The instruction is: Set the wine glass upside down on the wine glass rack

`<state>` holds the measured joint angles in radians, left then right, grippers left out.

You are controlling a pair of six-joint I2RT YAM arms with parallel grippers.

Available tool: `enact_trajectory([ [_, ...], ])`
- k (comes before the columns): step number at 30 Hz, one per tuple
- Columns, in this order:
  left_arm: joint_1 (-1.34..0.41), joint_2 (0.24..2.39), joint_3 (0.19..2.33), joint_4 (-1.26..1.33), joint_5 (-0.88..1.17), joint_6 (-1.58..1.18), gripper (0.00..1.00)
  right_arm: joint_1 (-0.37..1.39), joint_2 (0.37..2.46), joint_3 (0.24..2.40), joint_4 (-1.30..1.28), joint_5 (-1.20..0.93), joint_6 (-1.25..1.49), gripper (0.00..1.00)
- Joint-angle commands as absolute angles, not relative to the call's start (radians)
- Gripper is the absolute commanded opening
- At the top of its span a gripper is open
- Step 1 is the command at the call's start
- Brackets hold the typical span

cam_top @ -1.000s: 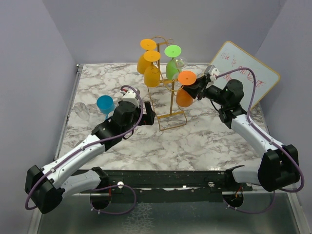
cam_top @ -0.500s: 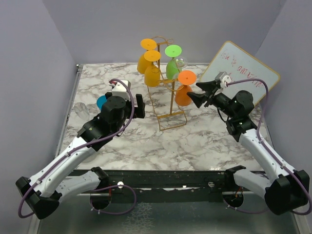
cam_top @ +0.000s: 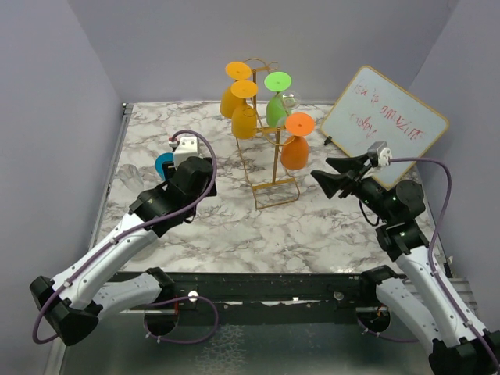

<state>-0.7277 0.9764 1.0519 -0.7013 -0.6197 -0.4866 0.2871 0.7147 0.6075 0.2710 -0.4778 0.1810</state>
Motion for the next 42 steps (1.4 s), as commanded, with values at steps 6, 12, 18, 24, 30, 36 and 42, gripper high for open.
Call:
enact_trajectory([
  [6, -0.713, 1.042, 1.037, -0.804, -0.762, -0.6, 0.66, 0.29, 0.611, 0.573, 0.259, -0.511, 0.4, 0.65],
  [12, -0.693, 1.092, 1.025, -0.78, -0.724, -0.586, 0.63, 0.29, 0.607, 0.585, 0.258, -0.541, 0.473, 0.65],
  [18, -0.655, 1.116, 0.994, -0.72, -0.676, -0.559, 0.56, 0.29, 0.636, 0.596, 0.226, -0.562, 0.541, 0.64],
  [24, -0.63, 1.141, 0.975, -0.682, -0.63, -0.536, 0.48, 0.29, 0.697, 0.594, 0.228, -0.593, 0.616, 0.64],
  [30, -0.627, 1.121, 1.001, -0.668, -0.47, -0.452, 0.3, 0.29, 0.723, 0.586, 0.21, -0.558, 0.69, 0.64],
  [36, -0.627, 1.092, 1.068, -0.678, -0.311, -0.36, 0.03, 0.29, 0.698, 0.572, 0.204, -0.497, 0.735, 0.64],
  [42, -0.627, 1.092, 1.109, -0.692, -0.192, -0.354, 0.0, 0.29, 0.684, 0.577, 0.165, -0.443, 0.747, 0.64],
])
